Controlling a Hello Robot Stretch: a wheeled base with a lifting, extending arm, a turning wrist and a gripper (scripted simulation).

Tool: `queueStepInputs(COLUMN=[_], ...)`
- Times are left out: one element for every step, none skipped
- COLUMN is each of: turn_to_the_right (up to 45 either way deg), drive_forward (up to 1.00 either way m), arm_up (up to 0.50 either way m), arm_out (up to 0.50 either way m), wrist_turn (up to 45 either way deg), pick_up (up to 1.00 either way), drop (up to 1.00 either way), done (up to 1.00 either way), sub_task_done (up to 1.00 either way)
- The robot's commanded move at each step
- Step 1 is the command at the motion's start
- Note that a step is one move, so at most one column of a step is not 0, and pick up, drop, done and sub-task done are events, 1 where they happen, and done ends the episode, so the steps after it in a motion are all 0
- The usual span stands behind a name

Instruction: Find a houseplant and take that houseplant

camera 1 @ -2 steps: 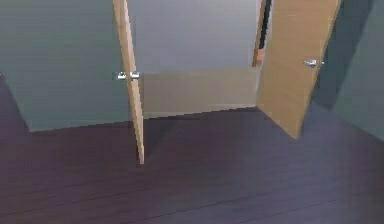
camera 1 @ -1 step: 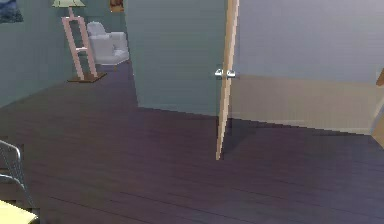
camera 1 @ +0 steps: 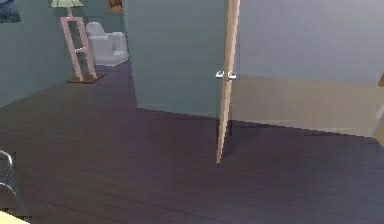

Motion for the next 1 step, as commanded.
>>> queueStepInputs(turn_to_the_right=[-45.0], drive_forward=[0.0], arm_up=[0.0], arm_out=[0.0], wrist_turn=[0.0], pick_up=[0.0], drop=[0.0], done=[0.0], sub_task_done=[0.0])
